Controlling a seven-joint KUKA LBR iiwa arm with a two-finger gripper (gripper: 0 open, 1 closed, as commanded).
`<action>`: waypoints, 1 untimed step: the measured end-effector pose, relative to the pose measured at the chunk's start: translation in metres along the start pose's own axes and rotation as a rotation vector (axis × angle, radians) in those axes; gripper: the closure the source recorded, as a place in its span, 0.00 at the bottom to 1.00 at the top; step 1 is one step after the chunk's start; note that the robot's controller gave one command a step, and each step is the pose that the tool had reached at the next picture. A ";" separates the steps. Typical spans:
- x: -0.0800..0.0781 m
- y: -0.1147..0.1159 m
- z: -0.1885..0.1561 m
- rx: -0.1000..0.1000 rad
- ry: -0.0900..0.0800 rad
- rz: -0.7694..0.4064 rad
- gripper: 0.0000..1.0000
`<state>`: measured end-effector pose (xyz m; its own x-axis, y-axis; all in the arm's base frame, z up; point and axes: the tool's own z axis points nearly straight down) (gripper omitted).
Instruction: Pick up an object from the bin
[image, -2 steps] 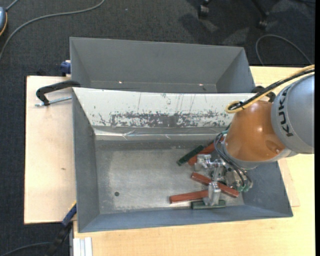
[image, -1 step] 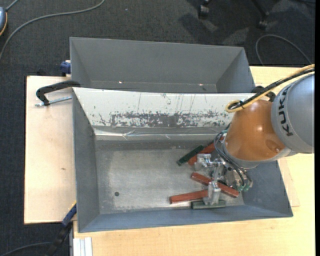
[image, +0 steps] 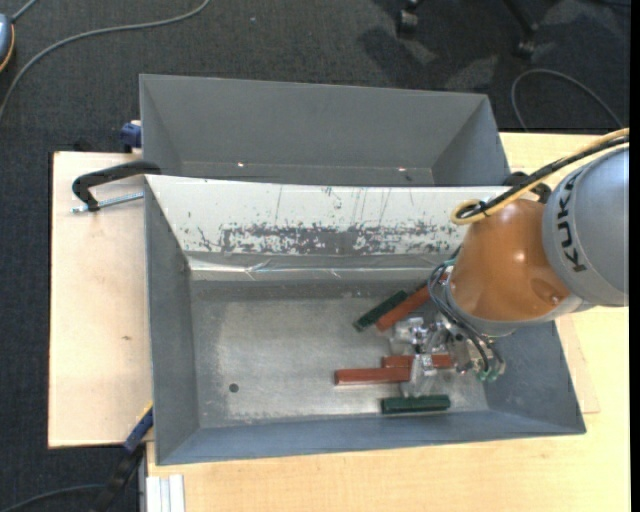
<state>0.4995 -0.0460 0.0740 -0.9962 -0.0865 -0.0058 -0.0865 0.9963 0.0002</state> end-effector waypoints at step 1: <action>-0.003 0.000 -0.055 0.001 -0.004 0.000 1.00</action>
Offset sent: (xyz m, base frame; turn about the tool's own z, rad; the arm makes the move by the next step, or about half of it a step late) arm -0.0001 -0.0001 0.0517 0.0000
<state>0.5017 -0.0456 0.1294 -0.9962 -0.0865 -0.0103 -0.0865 0.9962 -0.0011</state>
